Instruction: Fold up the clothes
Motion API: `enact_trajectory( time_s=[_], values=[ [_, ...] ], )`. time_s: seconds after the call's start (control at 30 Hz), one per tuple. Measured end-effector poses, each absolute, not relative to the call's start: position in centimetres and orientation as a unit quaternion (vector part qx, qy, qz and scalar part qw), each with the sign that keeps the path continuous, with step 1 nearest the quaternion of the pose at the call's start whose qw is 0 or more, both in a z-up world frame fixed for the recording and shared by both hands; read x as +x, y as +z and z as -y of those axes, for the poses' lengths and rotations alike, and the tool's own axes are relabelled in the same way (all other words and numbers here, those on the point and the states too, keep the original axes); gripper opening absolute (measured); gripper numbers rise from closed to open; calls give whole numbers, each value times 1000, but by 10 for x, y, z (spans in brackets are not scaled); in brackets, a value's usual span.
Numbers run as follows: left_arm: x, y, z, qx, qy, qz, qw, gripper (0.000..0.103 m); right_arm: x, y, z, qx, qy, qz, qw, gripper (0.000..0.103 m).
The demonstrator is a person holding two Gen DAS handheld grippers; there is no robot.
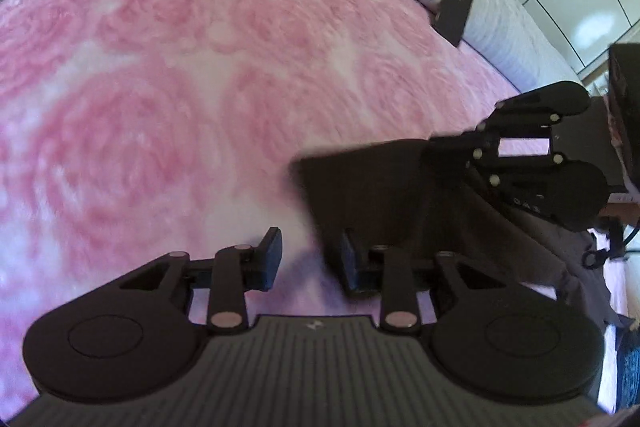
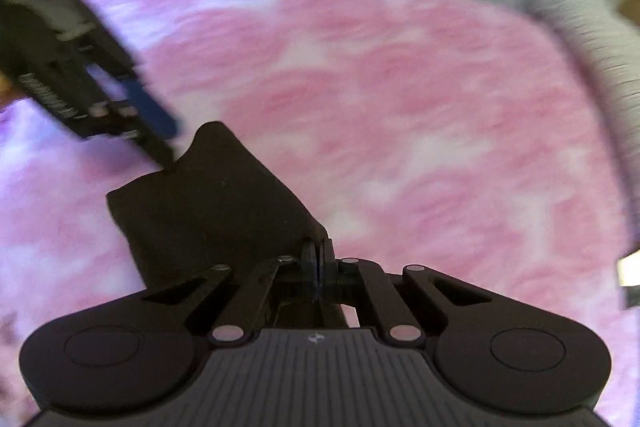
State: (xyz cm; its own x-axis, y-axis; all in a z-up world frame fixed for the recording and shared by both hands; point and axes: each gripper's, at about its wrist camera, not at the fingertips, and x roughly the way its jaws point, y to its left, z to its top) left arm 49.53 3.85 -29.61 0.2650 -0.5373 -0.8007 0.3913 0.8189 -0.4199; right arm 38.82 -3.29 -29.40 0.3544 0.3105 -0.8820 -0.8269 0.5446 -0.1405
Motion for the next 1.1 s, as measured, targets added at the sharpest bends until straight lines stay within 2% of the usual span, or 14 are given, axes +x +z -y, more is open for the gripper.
enact_trajectory(
  time_s=[0.03,0.07,0.17,0.2,0.37,0.4,0.47,0.5,0.7,0.77,0.83,0.9,1.1],
  values=[
    [500,-300,-35,-66,-290,-537,789,27,392,-294,34,-299,354,-422,779,18],
    [502,-301,-32,-61,-287,-542,788,27,396,-295,36,-298,337,-413,792,34],
    [498,-295,-23,-36,-296,-535,791,29,383,-286,49,-248,304,-415,821,38],
    [495,-293,-20,-27,-300,-533,791,32,374,-282,54,-229,296,-416,829,43],
    [478,-296,3,27,-330,-553,765,37,290,-260,97,-142,235,-446,852,51],
    [476,-298,9,38,-335,-558,758,34,269,-258,109,-125,215,-458,854,52],
    [473,-297,16,60,-335,-562,754,5,225,-257,135,-89,165,-489,852,52],
    [472,-296,19,70,-332,-562,754,0,202,-257,150,-68,136,-506,849,52],
    [472,-264,14,125,-289,-535,784,0,45,-247,221,17,-65,-564,823,52],
    [456,-249,20,145,-312,-524,779,5,-6,-242,241,50,-128,-573,808,52],
    [425,-237,36,153,-359,-525,757,22,-55,-238,260,86,-180,-576,793,52],
    [379,-234,59,154,-419,-537,716,31,-102,-235,275,121,-223,-573,779,52],
    [224,-257,122,166,-540,-581,586,40,-221,-250,313,224,-303,-540,753,55]
  ],
)
